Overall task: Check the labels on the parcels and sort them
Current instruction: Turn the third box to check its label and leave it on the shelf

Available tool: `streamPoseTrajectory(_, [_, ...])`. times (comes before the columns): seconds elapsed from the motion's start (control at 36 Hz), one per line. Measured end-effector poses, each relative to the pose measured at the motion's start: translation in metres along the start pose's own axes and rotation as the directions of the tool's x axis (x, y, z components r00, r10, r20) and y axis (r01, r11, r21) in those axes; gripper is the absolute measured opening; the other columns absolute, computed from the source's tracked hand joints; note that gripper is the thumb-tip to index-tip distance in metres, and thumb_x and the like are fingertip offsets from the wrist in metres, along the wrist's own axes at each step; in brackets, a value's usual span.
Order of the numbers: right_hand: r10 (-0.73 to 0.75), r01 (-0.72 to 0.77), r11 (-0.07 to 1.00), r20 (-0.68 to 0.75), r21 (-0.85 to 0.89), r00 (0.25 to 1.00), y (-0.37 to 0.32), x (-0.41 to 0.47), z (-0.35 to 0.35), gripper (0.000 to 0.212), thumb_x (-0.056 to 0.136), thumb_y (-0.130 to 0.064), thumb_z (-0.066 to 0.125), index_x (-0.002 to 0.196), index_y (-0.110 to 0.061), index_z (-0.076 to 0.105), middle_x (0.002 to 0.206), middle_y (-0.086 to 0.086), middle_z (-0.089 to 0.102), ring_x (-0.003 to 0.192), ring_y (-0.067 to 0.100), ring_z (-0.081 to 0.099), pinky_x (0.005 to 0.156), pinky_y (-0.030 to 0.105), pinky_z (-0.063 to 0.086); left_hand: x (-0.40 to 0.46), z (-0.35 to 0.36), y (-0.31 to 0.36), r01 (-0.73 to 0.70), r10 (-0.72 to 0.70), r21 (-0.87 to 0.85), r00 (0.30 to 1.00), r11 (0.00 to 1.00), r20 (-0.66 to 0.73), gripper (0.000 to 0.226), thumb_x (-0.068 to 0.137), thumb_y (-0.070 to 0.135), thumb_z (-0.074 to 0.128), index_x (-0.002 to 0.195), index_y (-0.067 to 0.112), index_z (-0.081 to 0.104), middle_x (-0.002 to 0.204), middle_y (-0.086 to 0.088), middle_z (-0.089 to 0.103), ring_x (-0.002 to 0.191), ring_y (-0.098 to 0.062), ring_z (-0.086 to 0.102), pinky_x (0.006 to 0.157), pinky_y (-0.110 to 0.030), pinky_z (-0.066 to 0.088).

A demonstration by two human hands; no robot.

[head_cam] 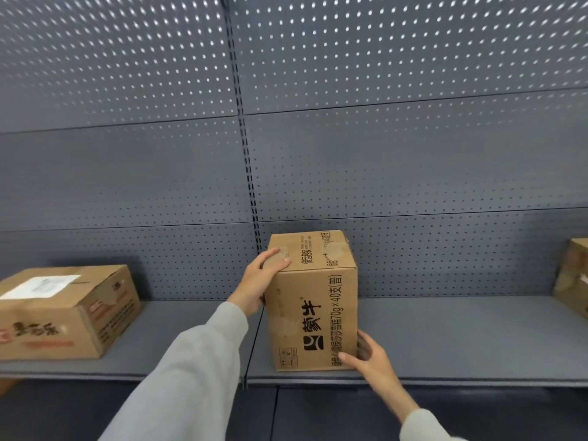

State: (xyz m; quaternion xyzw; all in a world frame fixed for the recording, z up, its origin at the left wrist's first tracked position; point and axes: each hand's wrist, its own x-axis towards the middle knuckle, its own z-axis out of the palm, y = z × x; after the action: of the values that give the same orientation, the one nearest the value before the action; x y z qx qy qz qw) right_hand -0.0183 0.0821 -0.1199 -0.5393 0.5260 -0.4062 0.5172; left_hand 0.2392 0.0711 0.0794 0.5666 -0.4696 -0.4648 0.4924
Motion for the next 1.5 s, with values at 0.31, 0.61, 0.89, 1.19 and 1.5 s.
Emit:
streamPoseTrajectory(0.31, [-0.068,0.075,0.987,-0.049,0.145,0.996,-0.014,-0.011,0.008,0.051,0.09,-0.029,0.075,0.137,-0.037,0.059,0.124,-0.016,0.072,0.123,0.011,0.063,0.107,0.048,0.05,-0.015,0.006,0.012,-0.03,0.03,-0.029,1.0,0.999,0.007,0.043,0.091,0.033,0.077,0.13,0.041,0.063,0.12,0.005,0.065,0.099,-0.018,0.063,0.076,-0.039,0.054])
streamPoseTrajectory(0.61, [-0.209,0.227,0.969,-0.172,0.096,0.963,-0.046,-0.021,0.0,0.069,0.081,-0.055,0.074,0.144,-0.035,0.055,0.134,-0.019,0.064,0.13,0.007,0.056,0.116,0.044,0.041,-0.03,-0.003,0.026,-0.067,0.065,-0.095,0.998,0.993,-0.02,0.036,0.091,0.037,0.076,0.124,0.046,0.065,0.126,0.005,0.063,0.109,-0.023,0.061,0.08,-0.048,0.058])
streamPoseTrajectory(0.89, [-0.318,0.312,0.948,-0.203,-0.058,0.926,-0.084,-0.026,-0.025,0.056,0.09,-0.039,0.074,0.143,-0.039,0.056,0.13,-0.02,0.065,0.124,0.003,0.057,0.089,0.006,0.043,-0.031,-0.016,-0.011,-0.027,0.019,-0.359,1.0,0.933,-0.025,0.041,0.089,0.038,0.078,0.128,0.045,0.066,0.128,0.003,0.07,0.118,-0.026,0.062,0.08,-0.051,0.061])
streamPoseTrajectory(1.19, [-0.479,0.323,0.812,-0.239,-0.486,0.844,-0.094,-0.012,-0.034,0.058,0.082,-0.067,0.068,0.137,-0.06,0.051,0.14,-0.033,0.049,0.135,0.009,0.041,0.11,0.054,0.04,-0.028,-0.019,-0.085,0.025,-0.003,-0.6,0.999,0.799,0.038,0.043,0.095,0.045,0.066,0.137,0.045,0.057,0.14,-0.001,0.062,0.131,-0.03,0.056,0.095,-0.071,0.05])
streamPoseTrajectory(1.5, [-0.482,0.241,0.767,-0.285,-0.595,0.829,-0.097,-0.012,-0.021,0.053,0.086,-0.062,0.065,0.137,-0.057,0.051,0.144,-0.035,0.043,0.131,0.003,0.028,0.108,0.048,0.027,-0.001,-0.026,-0.121,-0.001,0.023,-0.481,0.999,0.877,0.041,0.04,0.105,0.041,0.049,0.145,0.034,0.053,0.139,-0.001,0.064,0.129,-0.026,0.06,0.088,-0.053,0.06])
